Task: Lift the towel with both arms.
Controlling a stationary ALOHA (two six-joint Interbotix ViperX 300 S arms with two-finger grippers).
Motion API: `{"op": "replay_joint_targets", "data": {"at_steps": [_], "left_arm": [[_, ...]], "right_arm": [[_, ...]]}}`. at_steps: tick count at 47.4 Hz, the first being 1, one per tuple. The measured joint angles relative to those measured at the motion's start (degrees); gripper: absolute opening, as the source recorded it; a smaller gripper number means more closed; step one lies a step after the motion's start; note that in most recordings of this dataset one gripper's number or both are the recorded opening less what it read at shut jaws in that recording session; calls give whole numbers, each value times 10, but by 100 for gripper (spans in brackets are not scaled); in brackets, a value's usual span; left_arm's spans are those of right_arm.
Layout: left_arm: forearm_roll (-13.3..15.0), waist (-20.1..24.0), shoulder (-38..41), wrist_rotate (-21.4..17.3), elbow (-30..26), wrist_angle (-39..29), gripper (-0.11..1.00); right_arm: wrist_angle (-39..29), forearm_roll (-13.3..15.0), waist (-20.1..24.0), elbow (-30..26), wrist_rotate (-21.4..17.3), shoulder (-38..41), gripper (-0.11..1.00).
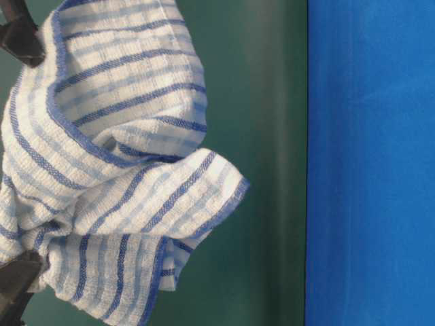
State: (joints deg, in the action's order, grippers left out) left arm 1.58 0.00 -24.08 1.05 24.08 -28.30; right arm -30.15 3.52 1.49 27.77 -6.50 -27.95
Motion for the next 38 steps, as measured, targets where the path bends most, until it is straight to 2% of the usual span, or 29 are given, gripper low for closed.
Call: {"op": "replay_joint_targets", "data": {"at_steps": [4,10,13,17,21,26,38], "left_arm": [[0,0,-1,1,0,0,41],[0,0,0,0,2,1,79],[0,0,-1,1,4,0,89],[0,0,0,1,7,0,89],[0,0,-1,2,11,0,88],[0,0,-1,4,20,2,88],[0,-10,36,4,83,55,88]], "right_arm": [[-2,4,0,0,0,6,5],[-2,12,-4,0,-3,12,41],[-2,18,-4,0,-4,13,58],[-2,28,-4,0,-6,12,69],[-6,32,-4,0,-7,13,65],[-11,33,-4,6,-12,13,66],[22,32,-4,62,-40,54,66]]}}
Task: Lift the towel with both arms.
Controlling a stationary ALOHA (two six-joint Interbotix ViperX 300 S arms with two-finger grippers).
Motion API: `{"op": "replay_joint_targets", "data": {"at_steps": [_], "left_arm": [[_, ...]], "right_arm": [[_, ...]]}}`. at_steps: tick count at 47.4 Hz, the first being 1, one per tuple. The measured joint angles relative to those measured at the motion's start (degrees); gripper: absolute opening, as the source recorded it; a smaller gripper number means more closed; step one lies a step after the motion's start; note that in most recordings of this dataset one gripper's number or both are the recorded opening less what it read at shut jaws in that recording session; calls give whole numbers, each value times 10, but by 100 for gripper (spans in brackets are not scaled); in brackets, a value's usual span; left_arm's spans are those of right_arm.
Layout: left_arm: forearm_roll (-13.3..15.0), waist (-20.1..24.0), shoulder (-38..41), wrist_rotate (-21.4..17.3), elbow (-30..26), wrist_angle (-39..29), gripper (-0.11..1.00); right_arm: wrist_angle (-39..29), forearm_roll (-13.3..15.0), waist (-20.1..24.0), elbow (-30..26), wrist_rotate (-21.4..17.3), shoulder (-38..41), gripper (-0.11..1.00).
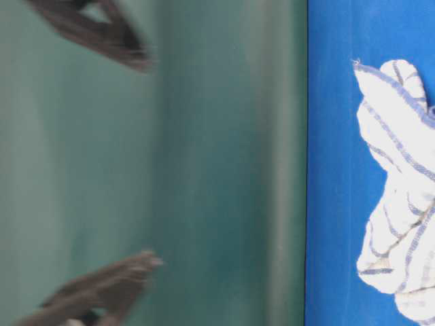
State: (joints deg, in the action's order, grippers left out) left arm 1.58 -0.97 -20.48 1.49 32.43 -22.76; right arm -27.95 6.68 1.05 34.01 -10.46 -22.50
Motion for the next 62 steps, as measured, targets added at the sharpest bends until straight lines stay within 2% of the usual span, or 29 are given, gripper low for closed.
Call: {"op": "replay_joint_targets", "data": {"at_steps": [9,22,41,57,62], "left_arm": [[0,-15,40,11,45,45,88],[0,-34,120,13,99,126,88],[0,-48,246,13,105,213,88],[0,-49,270,13,104,236,87],[0,-49,270,13,104,236,79]], "right_arm": [[52,1,-1,30,-12,68,66],[132,1,0,41,-14,185,66],[206,0,-1,37,-11,297,66],[235,2,-1,23,-8,335,66],[237,3,-1,21,-6,338,62]]}}
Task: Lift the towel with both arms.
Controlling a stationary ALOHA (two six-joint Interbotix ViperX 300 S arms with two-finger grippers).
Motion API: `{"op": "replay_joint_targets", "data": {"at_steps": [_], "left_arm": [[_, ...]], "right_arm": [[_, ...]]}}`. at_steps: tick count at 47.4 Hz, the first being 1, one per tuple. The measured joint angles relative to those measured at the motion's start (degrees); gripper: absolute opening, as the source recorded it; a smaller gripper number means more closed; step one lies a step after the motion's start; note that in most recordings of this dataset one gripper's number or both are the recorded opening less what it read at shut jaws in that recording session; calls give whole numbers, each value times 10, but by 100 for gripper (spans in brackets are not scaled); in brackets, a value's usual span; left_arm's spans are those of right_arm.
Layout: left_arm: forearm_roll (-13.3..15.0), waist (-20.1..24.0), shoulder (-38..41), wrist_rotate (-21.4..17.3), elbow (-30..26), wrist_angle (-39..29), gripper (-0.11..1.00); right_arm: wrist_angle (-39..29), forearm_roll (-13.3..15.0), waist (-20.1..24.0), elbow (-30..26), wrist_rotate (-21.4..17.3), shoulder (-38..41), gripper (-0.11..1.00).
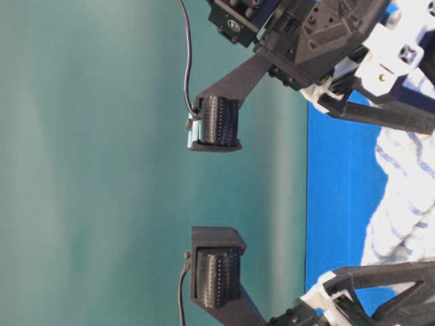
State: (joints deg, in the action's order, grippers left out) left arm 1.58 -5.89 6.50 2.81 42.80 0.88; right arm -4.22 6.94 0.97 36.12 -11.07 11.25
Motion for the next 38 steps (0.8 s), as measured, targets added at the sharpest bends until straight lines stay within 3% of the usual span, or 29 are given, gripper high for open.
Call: {"op": "replay_joint_targets", "data": {"at_steps": [3,11,14,27,38], "left_arm": [[0,2,0,0,1,-1,66],[0,6,0,0,0,-4,17],[0,7,0,0,0,-7,5],[0,9,-5,0,0,-12,4],[0,20,-73,0,-10,-54,4]], "right_arm": [[4,1,0,0,0,-1,51],[3,3,-3,0,2,-1,5],[3,2,-4,0,4,0,3],[-2,3,-4,0,3,-2,3],[-65,3,-4,-7,-4,-69,3]]}}
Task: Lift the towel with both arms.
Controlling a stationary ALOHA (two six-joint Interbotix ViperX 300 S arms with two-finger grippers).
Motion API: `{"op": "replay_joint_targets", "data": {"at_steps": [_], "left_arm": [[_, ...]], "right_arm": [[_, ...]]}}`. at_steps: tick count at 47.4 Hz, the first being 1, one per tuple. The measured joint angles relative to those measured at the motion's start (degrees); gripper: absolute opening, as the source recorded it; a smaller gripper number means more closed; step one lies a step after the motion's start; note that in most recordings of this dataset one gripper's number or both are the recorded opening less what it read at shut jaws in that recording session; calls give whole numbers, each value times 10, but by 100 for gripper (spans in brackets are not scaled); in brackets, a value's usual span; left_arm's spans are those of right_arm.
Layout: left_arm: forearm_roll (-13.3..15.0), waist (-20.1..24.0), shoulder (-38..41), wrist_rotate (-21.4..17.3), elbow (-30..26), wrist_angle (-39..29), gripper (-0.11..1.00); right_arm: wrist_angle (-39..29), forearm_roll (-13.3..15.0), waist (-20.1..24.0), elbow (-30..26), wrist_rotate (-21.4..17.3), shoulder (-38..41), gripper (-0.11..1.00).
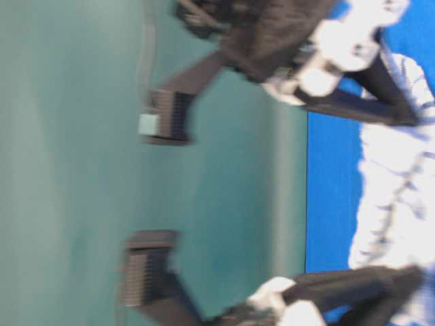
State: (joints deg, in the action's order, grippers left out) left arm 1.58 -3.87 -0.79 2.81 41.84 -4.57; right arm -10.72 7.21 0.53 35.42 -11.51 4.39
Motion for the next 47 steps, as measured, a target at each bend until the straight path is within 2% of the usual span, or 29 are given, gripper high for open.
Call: {"op": "replay_joint_targets", "data": {"at_steps": [13,28,47], "left_arm": [[0,18,-100,0,-27,-76,4],[0,38,-214,0,-97,-176,4],[0,55,-287,-4,-194,-249,4]], "right_arm": [[-114,0,0,-36,-1,-127,3],[-218,4,-5,-107,2,-234,3],[-315,36,-10,-232,4,-284,3]]}}
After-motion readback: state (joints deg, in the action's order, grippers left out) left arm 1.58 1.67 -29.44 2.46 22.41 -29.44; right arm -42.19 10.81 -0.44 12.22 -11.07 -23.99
